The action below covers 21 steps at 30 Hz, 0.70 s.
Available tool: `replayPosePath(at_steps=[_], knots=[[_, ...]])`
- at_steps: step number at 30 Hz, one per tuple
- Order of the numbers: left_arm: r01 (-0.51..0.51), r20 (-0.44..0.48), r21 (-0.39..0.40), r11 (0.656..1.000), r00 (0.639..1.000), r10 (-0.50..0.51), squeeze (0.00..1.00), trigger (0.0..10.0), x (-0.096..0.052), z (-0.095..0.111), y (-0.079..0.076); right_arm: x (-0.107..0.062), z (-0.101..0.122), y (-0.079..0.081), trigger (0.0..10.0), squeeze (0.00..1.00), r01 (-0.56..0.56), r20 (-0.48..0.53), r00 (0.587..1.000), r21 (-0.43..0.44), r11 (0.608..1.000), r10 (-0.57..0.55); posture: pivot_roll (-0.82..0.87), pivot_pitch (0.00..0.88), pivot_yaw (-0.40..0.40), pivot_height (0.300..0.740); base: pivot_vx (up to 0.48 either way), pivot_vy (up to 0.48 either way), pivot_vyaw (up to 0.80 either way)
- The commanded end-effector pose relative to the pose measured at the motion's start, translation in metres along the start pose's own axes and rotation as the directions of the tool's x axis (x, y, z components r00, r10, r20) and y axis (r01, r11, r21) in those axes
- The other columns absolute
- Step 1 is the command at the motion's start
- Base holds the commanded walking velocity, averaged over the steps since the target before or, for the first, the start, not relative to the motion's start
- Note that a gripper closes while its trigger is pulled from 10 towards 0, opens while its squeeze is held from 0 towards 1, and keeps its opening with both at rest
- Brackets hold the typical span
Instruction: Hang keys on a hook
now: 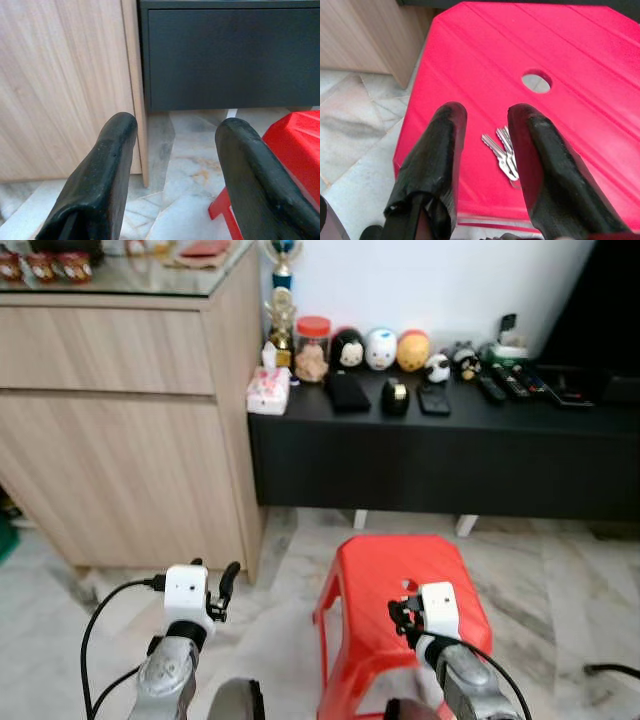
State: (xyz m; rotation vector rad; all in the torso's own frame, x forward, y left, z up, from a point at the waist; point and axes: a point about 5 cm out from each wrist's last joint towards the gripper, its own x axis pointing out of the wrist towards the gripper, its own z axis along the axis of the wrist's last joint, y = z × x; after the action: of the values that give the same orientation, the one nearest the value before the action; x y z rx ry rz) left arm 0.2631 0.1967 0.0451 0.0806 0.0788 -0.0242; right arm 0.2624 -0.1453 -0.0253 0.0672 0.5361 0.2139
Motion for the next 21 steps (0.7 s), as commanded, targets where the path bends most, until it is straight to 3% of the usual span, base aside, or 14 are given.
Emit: replayPosePath(at_steps=[1,6,21], knots=[[0.015,0.003,0.015,1.0,1.0,-0.015,0.0,10.0,0.0009,0.0007,-0.003,0.0022,0.0051,-0.0017,10.0,0.0,0.008,0.005,1.0,0.01,1.0,-0.008,-0.01,0.0,-0.091,0.617,0.0,0.0,0.0],[0.014,0.004,0.015,1.0,1.0,-0.014,0.0,10.0,0.0009,0.0008,-0.0033,0.002,0.0045,-0.0024,10.0,0.0,0.014,-0.001,1.0,0.007,1.0,-0.014,0.0,0.0,-0.092,0.617,0.0,0.0,0.0],[0.015,0.012,0.026,1.0,1.0,-0.016,0.0,10.0,0.0019,0.0027,-0.0027,0.0024,0.006,-0.003,10.0,0.0,0.025,0.006,1.0,0.01,1.0,-0.025,0.0,0.0,-0.089,0.617,0.284,0.0,0.0]])
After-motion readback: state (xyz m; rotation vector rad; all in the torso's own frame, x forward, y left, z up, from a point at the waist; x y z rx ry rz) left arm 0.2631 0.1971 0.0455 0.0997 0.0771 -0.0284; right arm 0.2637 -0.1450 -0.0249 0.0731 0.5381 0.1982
